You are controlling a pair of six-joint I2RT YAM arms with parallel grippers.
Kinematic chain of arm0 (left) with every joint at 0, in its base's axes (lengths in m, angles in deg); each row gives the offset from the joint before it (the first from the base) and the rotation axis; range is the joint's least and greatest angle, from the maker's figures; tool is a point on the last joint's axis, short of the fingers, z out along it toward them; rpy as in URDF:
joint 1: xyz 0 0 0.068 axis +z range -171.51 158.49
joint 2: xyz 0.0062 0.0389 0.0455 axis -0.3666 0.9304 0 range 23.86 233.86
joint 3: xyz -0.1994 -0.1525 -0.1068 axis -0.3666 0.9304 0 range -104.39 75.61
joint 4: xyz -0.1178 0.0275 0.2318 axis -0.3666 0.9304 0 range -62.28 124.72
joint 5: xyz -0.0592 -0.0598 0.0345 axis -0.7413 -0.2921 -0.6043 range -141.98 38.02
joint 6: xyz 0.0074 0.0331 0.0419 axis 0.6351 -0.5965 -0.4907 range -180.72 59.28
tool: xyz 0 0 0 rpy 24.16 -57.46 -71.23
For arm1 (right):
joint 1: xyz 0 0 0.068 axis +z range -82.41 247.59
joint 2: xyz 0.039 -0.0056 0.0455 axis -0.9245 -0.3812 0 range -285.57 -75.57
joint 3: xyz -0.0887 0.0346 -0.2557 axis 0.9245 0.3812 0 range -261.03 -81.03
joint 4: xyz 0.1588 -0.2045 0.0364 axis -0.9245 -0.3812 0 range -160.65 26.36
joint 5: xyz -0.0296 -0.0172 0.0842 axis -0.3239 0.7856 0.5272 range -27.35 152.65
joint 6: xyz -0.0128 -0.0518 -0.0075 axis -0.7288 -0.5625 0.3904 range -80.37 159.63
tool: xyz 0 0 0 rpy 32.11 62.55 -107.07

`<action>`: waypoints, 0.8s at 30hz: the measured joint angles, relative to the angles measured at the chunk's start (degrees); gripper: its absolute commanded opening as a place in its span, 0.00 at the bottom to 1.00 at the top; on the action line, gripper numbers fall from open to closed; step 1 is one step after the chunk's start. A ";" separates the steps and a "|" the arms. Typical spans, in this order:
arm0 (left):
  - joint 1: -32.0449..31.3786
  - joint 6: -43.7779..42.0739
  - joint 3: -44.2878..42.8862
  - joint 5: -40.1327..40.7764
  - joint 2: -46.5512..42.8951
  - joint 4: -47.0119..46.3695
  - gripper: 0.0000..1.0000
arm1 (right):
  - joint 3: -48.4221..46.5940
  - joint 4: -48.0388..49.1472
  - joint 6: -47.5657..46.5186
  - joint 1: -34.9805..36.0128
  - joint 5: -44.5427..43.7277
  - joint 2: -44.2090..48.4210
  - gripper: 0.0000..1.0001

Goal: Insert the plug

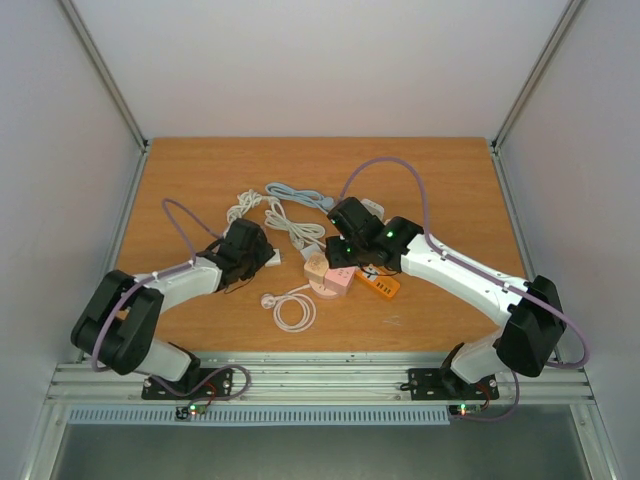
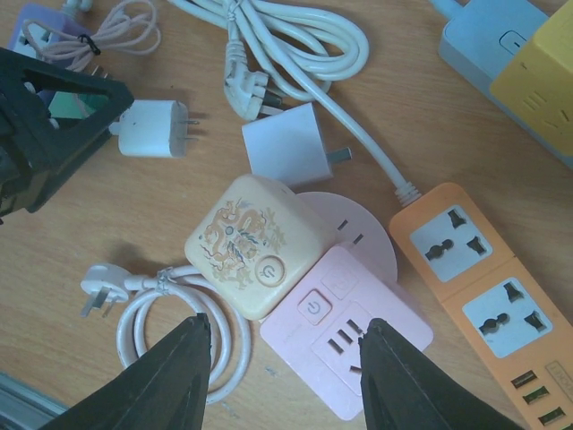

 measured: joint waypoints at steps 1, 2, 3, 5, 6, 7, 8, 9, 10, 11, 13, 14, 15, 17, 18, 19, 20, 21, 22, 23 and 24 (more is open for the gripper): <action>0.00 0.46 0.37 0.04 0.39 -0.76 0.56 | 0.00 0.00 0.00 0.00 0.00 0.00 0.48; 0.00 0.90 0.66 0.20 0.59 -1.51 0.56 | 0.00 -0.02 0.00 0.00 0.00 0.00 0.48; 0.00 1.36 0.83 0.28 0.63 -1.97 0.56 | 0.00 -0.09 0.00 0.00 -0.02 0.00 0.48; 0.00 2.03 0.98 0.52 0.63 -2.89 0.56 | 0.00 -0.17 0.00 0.00 -0.04 0.00 0.48; 0.00 2.34 1.07 0.72 0.63 -3.39 0.56 | 0.00 -0.20 0.00 0.00 -0.07 0.00 0.48; 0.00 2.62 1.18 0.94 0.63 -3.80 0.56 | 0.00 -0.22 0.00 0.00 -0.09 0.00 0.48; 0.00 2.93 1.29 1.11 0.63 -4.00 0.56 | 0.00 -0.24 0.00 0.00 -0.13 0.00 0.48; 0.00 3.30 1.42 1.29 0.63 -4.20 0.56 | 0.00 -0.26 0.02 0.00 -0.15 0.00 0.48; 0.00 3.54 1.60 1.49 0.52 -4.28 0.56 | 0.00 -0.33 0.04 0.00 -0.20 0.00 0.48; 0.00 3.80 1.81 1.66 0.33 -4.28 0.55 | 0.00 -0.39 0.04 0.00 -0.24 0.00 0.48; 0.00 4.02 2.32 1.95 -0.37 -4.31 0.54 | 0.00 -0.44 0.11 0.00 -0.28 0.00 0.48; 0.00 4.17 2.49 2.05 -0.79 -4.17 0.52 | 0.00 -0.48 0.15 0.02 -0.31 0.00 0.48; 0.02 4.20 2.73 2.14 -1.33 -4.02 0.48 | 0.00 -0.50 0.20 0.04 -0.33 0.00 0.48; 0.02 4.55 2.99 2.43 -2.86 -3.69 0.40 | 0.00 -0.55 0.24 0.13 -0.37 0.00 0.47; 0.02 4.85 3.13 2.60 -3.58 -3.67 0.39 | 0.00 -0.55 0.24 0.22 -0.39 0.00 0.46; 0.02 4.87 3.26 2.91 -4.39 -3.48 0.39 | 0.00 -0.55 0.26 0.26 -0.39 0.00 0.46; 0.02 4.76 3.41 3.28 -5.27 -3.17 0.39 | 0.00 -0.55 0.26 0.28 -0.37 0.00 0.46; 0.02 4.90 3.52 3.65 -5.79 -2.89 0.39 | 0.00 -0.55 0.26 0.28 -0.37 0.00 0.46; 0.02 4.94 3.58 3.96 -5.99 -2.71 0.39 | 0.00 -0.55 0.26 0.28 -0.37 0.00 0.46; 0.02 4.96 3.67 4.24 -6.03 -2.62 0.39 | 0.00 -0.57 0.24 0.31 -0.37 0.00 0.46; 0.07 5.01 3.89 4.33 -6.01 -2.62 0.39 | 0.00 -0.57 0.24 0.33 -0.37 0.02 0.46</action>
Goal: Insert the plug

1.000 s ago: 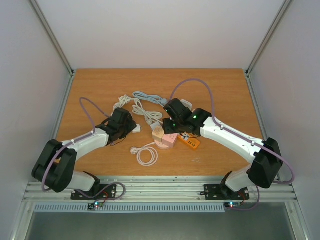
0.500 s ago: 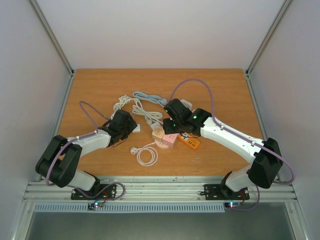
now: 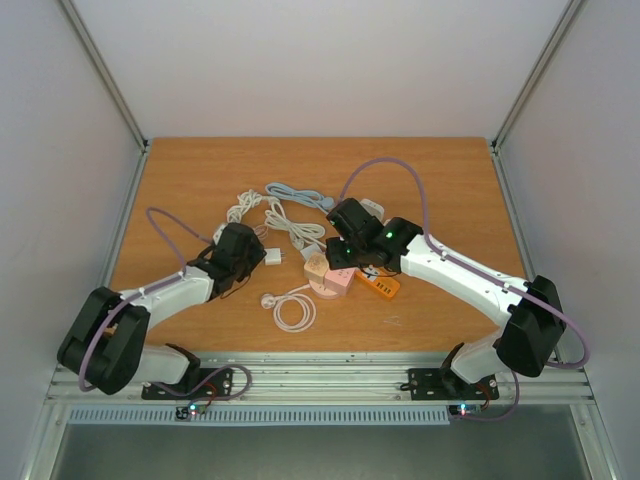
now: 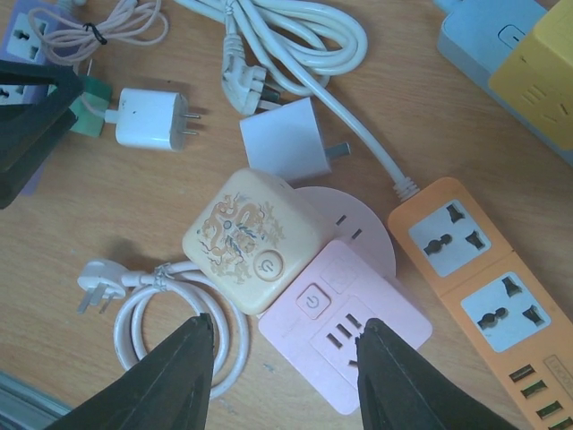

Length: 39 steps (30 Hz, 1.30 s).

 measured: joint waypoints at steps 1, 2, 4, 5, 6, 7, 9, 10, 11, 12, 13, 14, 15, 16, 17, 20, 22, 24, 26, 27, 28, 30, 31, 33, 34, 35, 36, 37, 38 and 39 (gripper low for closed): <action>0.07 0.07 0.28 -0.02 0.13 -0.02 0.40 | 0.00 0.00 0.00 0.04 -0.02 -0.02 0.46; 0.13 0.11 0.48 -0.02 0.44 -0.04 0.39 | -0.02 0.00 0.00 0.09 -0.02 -0.02 0.45; 0.26 0.20 0.66 -0.09 2.03 -0.44 0.38 | -0.02 0.00 0.00 0.24 -0.04 -0.02 0.45; 0.35 0.26 0.68 -0.13 2.86 -0.72 0.38 | -0.02 -0.02 0.02 0.33 -0.07 -0.02 0.45; 0.44 0.26 0.68 -0.26 3.82 -1.11 0.37 | -0.02 -0.02 0.00 0.37 -0.11 -0.02 0.45; 0.55 0.31 0.68 -0.35 4.85 -1.64 0.36 | -0.02 -0.04 0.02 0.46 -0.11 -0.02 0.45; 0.72 0.35 0.68 -0.37 6.14 -2.40 0.32 | -0.02 -0.04 0.02 0.55 -0.13 0.00 0.45; 0.79 0.42 0.68 -0.33 6.86 -2.97 0.31 | -0.02 -0.04 0.02 0.59 -0.15 0.00 0.45; 0.81 0.48 0.68 -0.28 7.41 -3.50 0.29 | -0.02 -0.07 0.02 0.59 -0.20 0.00 0.45; 0.83 0.55 0.68 -0.20 7.82 -4.07 0.29 | -0.02 -0.07 0.02 0.59 -0.26 0.00 0.45; 0.85 0.50 0.68 -0.04 8.33 -4.79 0.28 | -0.02 -0.09 0.02 0.59 -0.33 0.04 0.45; 0.85 0.44 0.68 0.09 8.85 -5.70 0.27 | -0.02 -0.13 0.02 0.59 -0.35 0.11 0.45; 0.85 0.48 0.68 0.22 9.20 -6.29 0.24 | -0.02 -0.17 0.00 0.61 -0.42 0.22 0.45; 0.85 0.46 0.68 0.42 9.62 -7.08 0.20 | -0.02 -0.26 0.00 0.63 -0.52 0.35 0.45; 0.85 0.52 0.68 0.63 10.03 -7.80 0.16 | -0.02 -0.46 0.00 0.66 -0.57 0.55 0.45; 0.92 -0.09 0.68 1.64 10.75 -9.35 0.06 | -0.02 -0.85 0.00 0.74 -0.76 0.94 0.45; 0.96 -0.37 0.68 2.19 10.67 -10.05 0.01 | -0.02 -1.05 0.00 0.76 -0.92 0.98 0.45; 0.96 -0.96 0.68 2.56 10.19 -10.64 0.01 | -0.02 -1.07 0.02 0.79 -1.03 1.05 0.45; 0.96 -2.19 0.68 2.75 8.98 -10.64 0.01 | -0.02 -0.98 0.02 0.79 -1.01 1.20 0.46; 0.96 -2.91 0.66 2.75 8.26 -10.47 0.00 | 0.00 -0.90 0.02 0.79 -0.98 1.29 0.47; 0.96 -3.80 0.37 2.73 7.37 -9.60 0.00 | 0.00 -0.83 0.04 0.79 -0.94 1.44 0.49; 0.96 -5.99 -0.94 2.49 5.64 -6.84 0.00 | 0.00 -0.61 -0.11 0.79 -0.85 1.81 0.54; 1.03 -6.95 -1.81 2.34 4.94 -5.51 0.00 | 0.07 -0.20 -0.33 0.79 -0.70 1.99 0.57; 1.05 -9.33 -4.52 1.55 3.52 -1.42 0.00 | 0.68 1.51 -1.42 0.79 -0.22 2.62 0.61; 1.05 -10.58 -6.25 0.94 2.73 0.74 0.00 | 1.05 2.23 -2.12 0.79 -0.02 2.95 0.64; 1.05 -11.67 -7.74 0.26 1.95 2.62 0.00 | 1.86 3.80 -3.48 0.79 0.57 3.56 0.67; 1.05 -12.79 -9.27 -0.52 1.16 4.44 0.00 | 2.82 5.55 -5.22 0.79 1.25 4.28 0.69; 1.07 -14.05 -11.26 -1.66 0.35 6.62 0.01 | 3.67 7.15 -6.51 0.79 2.40 4.94 0.72; 1.07 -15.08 -13.03 -2.84 -0.37 8.35 0.00 | 4.46 8.83 -7.96 0.79 3.50 5.46 0.74; 1.07 -15.96 -14.75 -4.22 -1.07 10.01 0.00 | 4.98 10.43 -9.40 0.81 4.52 5.81 0.76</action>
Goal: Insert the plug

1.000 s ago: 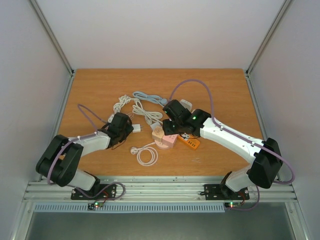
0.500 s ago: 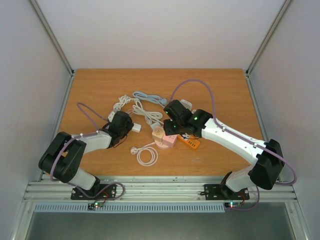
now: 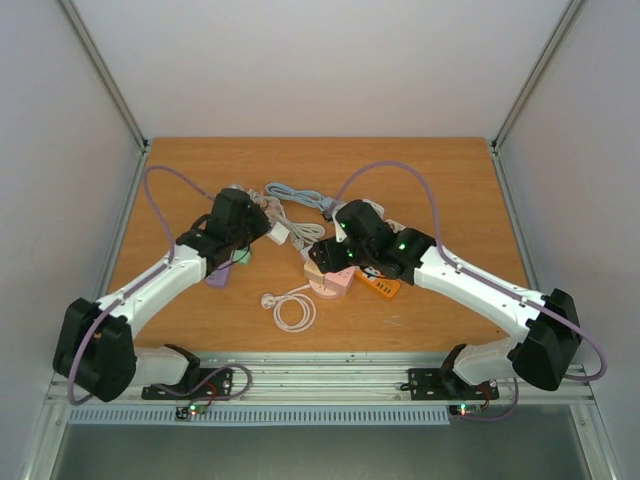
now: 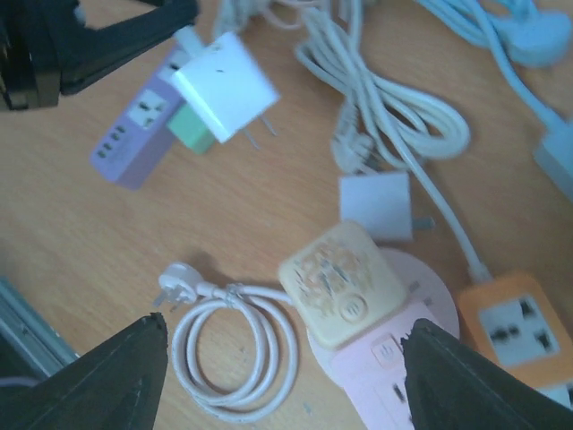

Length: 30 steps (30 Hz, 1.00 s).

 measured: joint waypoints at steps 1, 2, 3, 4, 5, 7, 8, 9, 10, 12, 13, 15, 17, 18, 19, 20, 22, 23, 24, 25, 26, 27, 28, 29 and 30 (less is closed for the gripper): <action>0.02 -0.87 -1.38 -1.42 -0.70 1.31 0.00 | 0.37 1.62 -1.51 0.04 1.22 0.15 0.77; 0.04 -1.70 -2.97 -3.48 -1.62 2.95 0.00 | 0.50 3.19 -3.02 0.11 2.19 0.09 0.78; 0.04 -2.27 -4.00 -5.14 -2.36 4.00 0.00 | 0.55 4.70 -4.46 0.26 2.69 -0.09 0.80; 0.04 -2.84 -5.07 -6.86 -3.04 5.40 0.00 | 0.55 6.27 -5.95 0.39 3.41 -0.33 0.81; 0.04 -3.45 -6.08 -9.14 -3.67 6.67 0.01 | 0.55 8.11 -7.63 0.59 4.24 -0.68 0.82; 0.04 -4.37 -7.50 -13.33 -4.44 8.90 0.00 | 0.55 10.82 -10.14 0.92 5.60 -1.60 0.83; 0.04 -4.81 -7.72 -15.28 -4.70 9.53 0.00 | 0.52 11.76 -11.04 1.03 6.03 -2.10 0.83; 0.04 -4.98 -7.74 -16.81 -4.94 10.05 0.00 | 0.48 12.59 -12.09 1.07 6.58 -2.71 0.83; 0.07 -5.18 -7.74 -18.64 -5.25 10.97 0.00 | 0.46 13.38 -13.03 1.09 7.13 -3.39 0.83; 0.09 -5.33 -7.74 -21.40 -5.70 12.48 0.00 | 0.35 14.43 -14.67 1.09 8.04 -4.87 0.83; 0.09 -5.33 -7.74 -22.40 -5.92 13.00 0.00 | 0.28 14.71 -15.30 1.11 8.57 -5.55 0.82; 0.13 -5.31 -7.74 -24.15 -6.25 13.81 0.01 | 0.26 15.17 -16.26 1.38 9.22 -6.64 0.81; 0.17 -5.29 -7.78 -25.51 -6.36 14.47 0.00 | 0.17 15.41 -17.00 1.73 9.86 -7.61 0.77; 0.22 -5.29 -7.85 -26.05 -6.36 14.80 0.00 | 0.07 15.43 -17.35 1.90 10.08 -8.15 0.74; 0.26 -5.29 -7.89 -26.64 -6.36 15.15 0.00 | -0.11 15.39 -17.77 2.03 10.29 -8.79 0.70; 0.31 -5.27 -7.98 -27.04 -6.36 15.50 0.00 | -0.33 15.28 -18.12 2.12 10.43 -9.29 0.64; 0.37 -5.29 -8.33 -27.89 -6.36 16.02 0.00 | -0.87 15.23 -18.64 2.19 10.73 -10.19 0.52; 0.37 -5.29 -8.50 -28.22 -6.36 16.17 0.01 | -0.94 15.28 -18.91 2.19 10.99 -10.34 0.42; 0.37 -5.29 -8.61 -28.44 -6.38 16.22 0.02 | -0.96 15.23 -19.10 2.19 11.39 -10.34 0.35; 0.42 -5.31 -8.70 -28.70 -6.38 16.37 0.06 | -0.98 15.28 -19.50 2.21 11.74 -10.34 0.29; 0.48 -5.33 -8.70 -28.74 -6.43 16.57 0.16 | -0.98 15.26 -19.34 2.23 12.17 -10.34 0.26; 0.63 -5.44 -8.70 -28.98 -6.45 16.85 0.26 | -0.98 15.21 -19.58 2.21 12.63 -10.34 0.24; 0.70 -5.40 -8.72 -29.49 -6.49 17.14 0.36 | -0.98 15.23 -19.85 2.23 13.09 -10.34 0.24; 0.70 -5.86 -8.74 -29.88 -6.56 17.38 0.45 | -0.98 15.19 -19.96 2.23 13.73 -10.34 0.24; 0.74 -5.79 -8.83 -30.75 -6.67 17.73 0.52 | -0.98 15.19 -20.39 2.23 14.32 -10.34 0.24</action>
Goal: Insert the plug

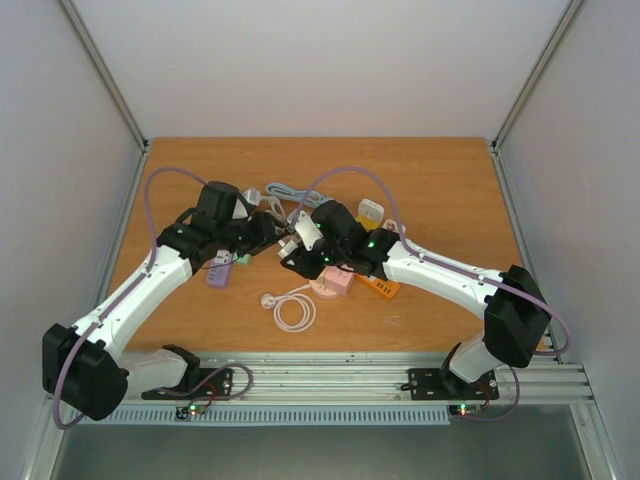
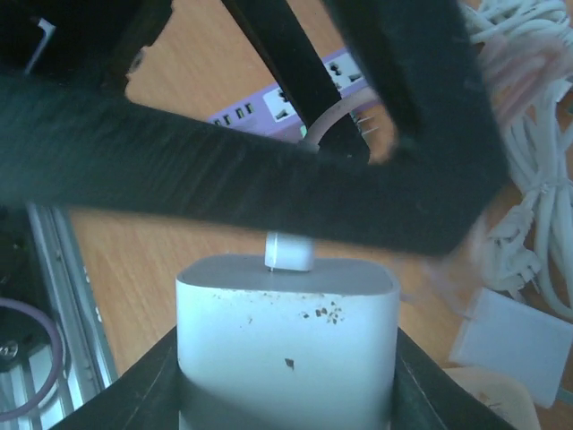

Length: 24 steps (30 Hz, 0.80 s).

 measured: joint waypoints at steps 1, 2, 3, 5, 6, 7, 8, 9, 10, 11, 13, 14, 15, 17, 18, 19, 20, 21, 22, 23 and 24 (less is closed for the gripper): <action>0.00 -0.28 -0.15 -0.79 -0.13 0.35 0.56 | 0.00 0.04 -0.39 0.00 0.70 0.02 0.24; 0.00 -0.42 -0.44 -1.92 -0.28 0.81 0.59 | 0.00 0.07 -0.79 0.00 1.16 0.11 0.24; 0.00 -0.90 -0.70 -3.02 -0.42 1.22 0.61 | 0.00 0.07 -1.14 0.00 1.57 0.22 0.24; 0.00 -1.95 -1.36 -5.42 -0.55 2.36 0.63 | 0.02 0.13 -1.97 0.00 2.38 0.68 0.25; 0.00 -2.49 -1.70 -6.67 -0.59 2.97 0.63 | 0.02 0.15 -2.43 0.00 2.69 1.05 0.25; 0.00 -2.97 -1.90 -7.65 -0.70 3.48 0.62 | 0.04 0.22 -2.82 0.00 3.04 1.46 0.25; 0.00 -3.28 -2.16 -8.68 -0.76 4.24 0.62 | 0.04 0.35 -3.19 0.00 3.23 1.79 0.25; 0.00 -3.74 -2.36 -9.60 -0.83 4.90 0.61 | 0.04 0.52 -3.50 0.00 3.34 2.05 0.25; 0.00 -4.04 -2.45 -10.45 -0.85 5.38 0.60 | 0.04 0.68 -3.82 0.00 3.41 2.34 0.25; 0.00 -4.24 -2.45 -11.13 -0.90 5.88 0.59 | 0.04 0.74 -4.02 0.00 3.41 2.49 0.25; 0.00 -4.52 -2.45 -12.17 -0.90 7.06 0.56 | 0.07 1.18 -4.31 0.00 3.39 2.58 0.25; 0.00 -4.66 -2.45 -12.57 -0.90 7.48 0.53 | 0.13 1.49 -4.42 0.00 3.37 2.58 0.25; 0.00 -4.98 -2.47 -13.11 -0.90 7.93 0.51 | 0.22 1.79 -4.50 0.00 3.37 2.58 0.25; 0.00 -5.46 -2.47 -14.10 -0.90 8.31 0.47 | 0.61 2.27 -4.79 0.00 3.37 2.71 0.26; 0.00 -5.49 -2.47 -14.56 -0.90 8.48 0.43 | 0.74 2.45 -4.87 0.00 3.37 2.89 0.26; 0.11 -5.55 -2.47 -15.19 -0.90 8.55 0.39 | 0.92 2.60 -4.98 0.00 3.43 3.10 0.27; 0.37 -5.77 -2.47 -15.89 -0.90 8.70 0.34 | 1.07 2.89 -5.09 0.00 3.50 3.43 0.28; 0.59 -5.84 -2.47 -16.44 -0.90 8.74 0.31 | 1.22 2.95 -5.18 0.00 3.63 3.80 0.29; 0.74 -6.45 -2.47 -16.96 -0.90 8.94 0.27 | 1.42 3.10 -5.29 0.00 3.67 4.28 0.30; 0.83 -6.43 -2.47 -17.25 -0.92 9.01 0.23 | 1.68 3.15 -5.38 0.00 3.74 4.72 0.33; 0.85 -7.45 -2.47 -17.66 -0.98 9.09 0.19 | 1.88 3.15 -5.33 0.00 3.91 5.05 0.36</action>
